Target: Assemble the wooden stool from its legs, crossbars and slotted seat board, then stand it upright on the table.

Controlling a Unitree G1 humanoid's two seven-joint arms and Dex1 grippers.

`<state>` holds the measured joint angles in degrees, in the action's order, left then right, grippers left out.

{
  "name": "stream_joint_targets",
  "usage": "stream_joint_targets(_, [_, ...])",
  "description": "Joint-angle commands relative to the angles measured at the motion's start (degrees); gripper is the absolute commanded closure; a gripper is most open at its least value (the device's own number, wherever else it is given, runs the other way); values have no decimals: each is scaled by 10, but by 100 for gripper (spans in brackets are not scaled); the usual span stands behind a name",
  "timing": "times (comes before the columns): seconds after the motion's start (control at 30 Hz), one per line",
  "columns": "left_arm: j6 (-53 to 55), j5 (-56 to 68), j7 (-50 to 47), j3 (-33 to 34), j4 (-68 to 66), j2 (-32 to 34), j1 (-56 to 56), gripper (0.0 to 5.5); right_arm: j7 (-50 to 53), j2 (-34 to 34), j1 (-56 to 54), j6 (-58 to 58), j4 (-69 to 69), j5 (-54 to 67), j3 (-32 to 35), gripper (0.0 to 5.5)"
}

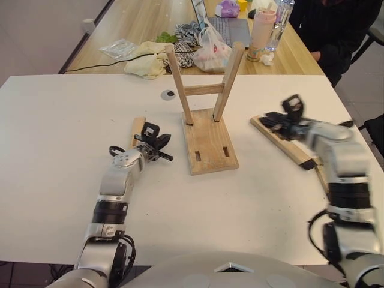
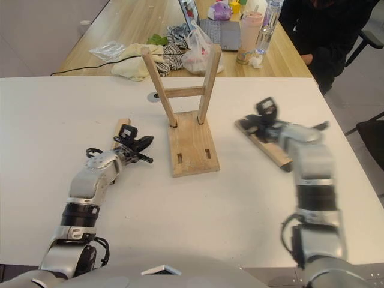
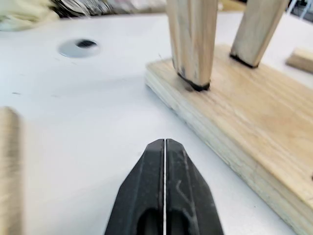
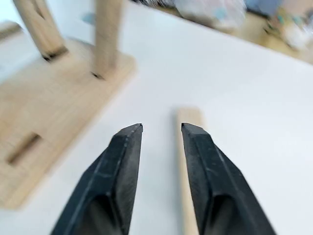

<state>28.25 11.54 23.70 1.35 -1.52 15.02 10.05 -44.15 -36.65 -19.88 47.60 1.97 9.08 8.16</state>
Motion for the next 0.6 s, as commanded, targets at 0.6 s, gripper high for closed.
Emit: stream_joint_targets(0.6, [-69,0,-130,32,108,-89,-91,550,-141,-191,362,-101,-62,35,102,189])
